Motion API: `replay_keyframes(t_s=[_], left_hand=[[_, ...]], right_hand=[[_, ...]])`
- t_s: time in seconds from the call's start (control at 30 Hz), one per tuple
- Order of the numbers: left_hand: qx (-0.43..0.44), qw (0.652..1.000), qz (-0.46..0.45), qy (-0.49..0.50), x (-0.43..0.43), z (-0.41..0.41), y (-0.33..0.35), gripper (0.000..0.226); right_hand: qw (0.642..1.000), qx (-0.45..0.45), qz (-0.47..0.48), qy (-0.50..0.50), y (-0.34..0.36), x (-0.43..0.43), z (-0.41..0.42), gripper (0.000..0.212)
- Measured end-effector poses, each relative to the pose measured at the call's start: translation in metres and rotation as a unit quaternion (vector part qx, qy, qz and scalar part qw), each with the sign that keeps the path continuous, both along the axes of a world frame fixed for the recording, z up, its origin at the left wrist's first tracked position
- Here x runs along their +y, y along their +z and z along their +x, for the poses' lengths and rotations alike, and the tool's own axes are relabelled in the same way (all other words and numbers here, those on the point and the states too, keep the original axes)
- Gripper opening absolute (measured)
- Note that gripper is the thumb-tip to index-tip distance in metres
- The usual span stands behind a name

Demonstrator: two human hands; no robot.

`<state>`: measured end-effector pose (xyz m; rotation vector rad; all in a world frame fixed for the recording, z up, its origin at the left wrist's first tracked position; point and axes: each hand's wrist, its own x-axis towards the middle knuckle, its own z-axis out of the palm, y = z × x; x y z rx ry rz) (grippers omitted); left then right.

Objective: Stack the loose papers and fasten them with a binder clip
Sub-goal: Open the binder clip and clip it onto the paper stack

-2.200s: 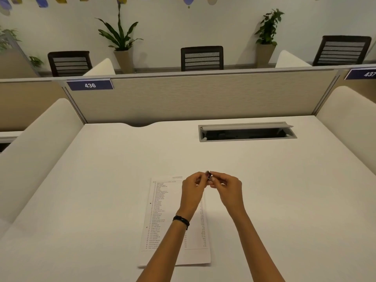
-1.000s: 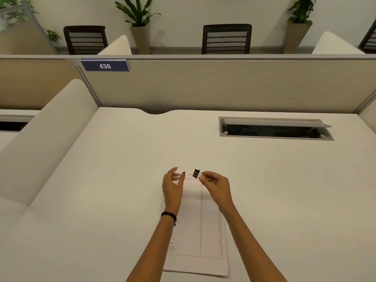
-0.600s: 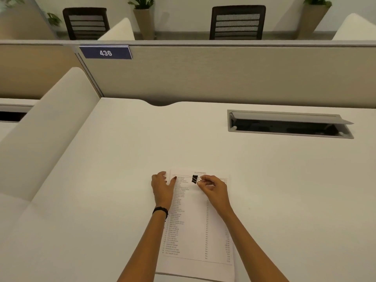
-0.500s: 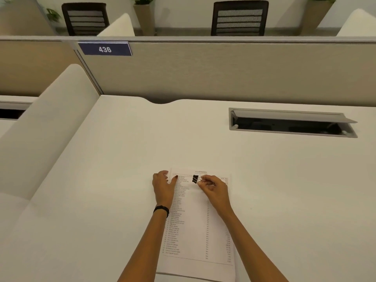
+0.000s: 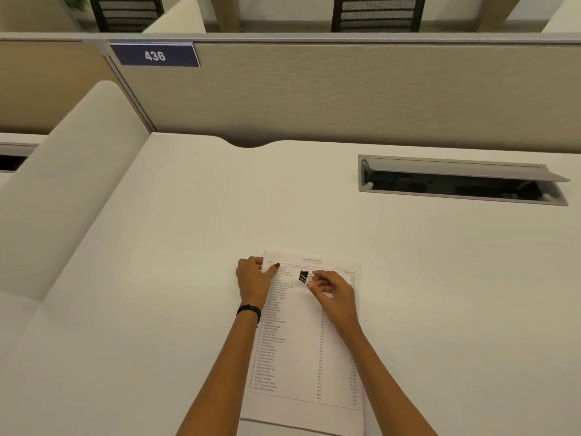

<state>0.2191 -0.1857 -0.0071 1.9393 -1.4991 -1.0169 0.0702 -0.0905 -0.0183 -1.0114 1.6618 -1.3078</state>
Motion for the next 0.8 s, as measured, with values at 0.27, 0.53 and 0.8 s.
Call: replay_keyframes(t_s=[0.27,0.53,0.8], left_hand=[[0.053,0.998,-0.011,0.015,0.008,0.0,0.004,0.025],[0.154,0.985,-0.019,0.071,0.016,-0.002,0.007,0.021],[0.211,0.974,-0.047,0.066,0.023,-0.005,0.022,0.018]], right_hand=[[1.0,-0.004,0.005,-0.006,0.001,0.0,-0.001,0.022],[1.0,-0.012,0.02,-0.007,0.008,-0.003,-0.003,0.022],[0.996,0.066,-0.039,0.043,0.049,-0.022,-0.014,0.023]])
